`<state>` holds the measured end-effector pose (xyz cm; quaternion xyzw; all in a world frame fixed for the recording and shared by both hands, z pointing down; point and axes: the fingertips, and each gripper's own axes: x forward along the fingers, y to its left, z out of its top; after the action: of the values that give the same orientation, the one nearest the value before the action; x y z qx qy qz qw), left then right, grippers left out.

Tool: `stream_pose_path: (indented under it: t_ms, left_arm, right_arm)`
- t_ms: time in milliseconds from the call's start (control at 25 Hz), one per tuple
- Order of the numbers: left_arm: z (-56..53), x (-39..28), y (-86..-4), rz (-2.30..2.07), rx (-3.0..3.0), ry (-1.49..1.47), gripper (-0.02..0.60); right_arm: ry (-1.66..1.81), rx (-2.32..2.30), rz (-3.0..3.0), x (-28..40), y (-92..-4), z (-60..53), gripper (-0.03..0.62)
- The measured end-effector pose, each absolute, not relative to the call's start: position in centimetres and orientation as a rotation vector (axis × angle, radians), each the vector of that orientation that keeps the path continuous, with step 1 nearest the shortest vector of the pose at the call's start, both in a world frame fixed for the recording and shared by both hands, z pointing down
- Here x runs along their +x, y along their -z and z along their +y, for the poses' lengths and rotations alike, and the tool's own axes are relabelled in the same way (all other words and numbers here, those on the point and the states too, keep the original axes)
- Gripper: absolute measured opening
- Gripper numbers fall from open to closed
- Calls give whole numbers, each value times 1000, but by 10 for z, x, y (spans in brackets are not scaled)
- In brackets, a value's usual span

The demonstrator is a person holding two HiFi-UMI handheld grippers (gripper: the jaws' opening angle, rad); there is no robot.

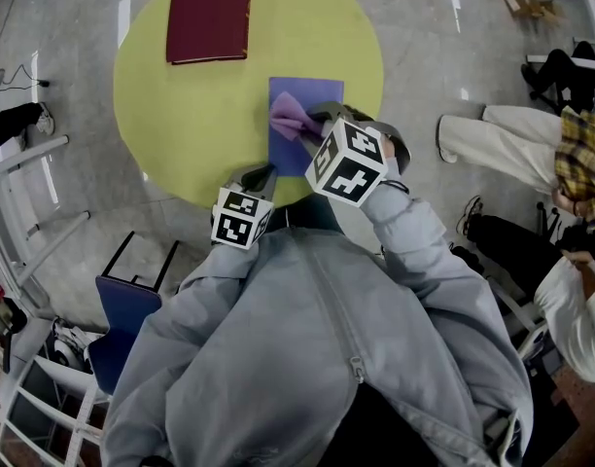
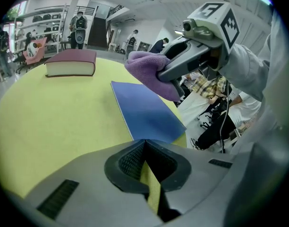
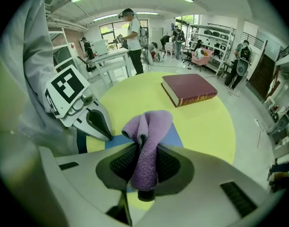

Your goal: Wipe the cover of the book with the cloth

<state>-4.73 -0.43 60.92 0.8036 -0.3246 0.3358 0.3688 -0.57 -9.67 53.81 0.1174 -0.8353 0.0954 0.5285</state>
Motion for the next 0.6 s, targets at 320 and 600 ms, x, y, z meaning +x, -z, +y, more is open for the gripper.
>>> stream_pose_path:
  t_ms: [320, 600]
  left_arm:
    - [-6, -46, -611, -841, 2057, -853, 18]
    - [-6, -49, -610, -851, 2057, -845, 17]
  right_arm:
    - [-199, 144, -1993, -39, -558, -74, 103]
    - [-195, 89, -1973, -58, -576, -65, 101]
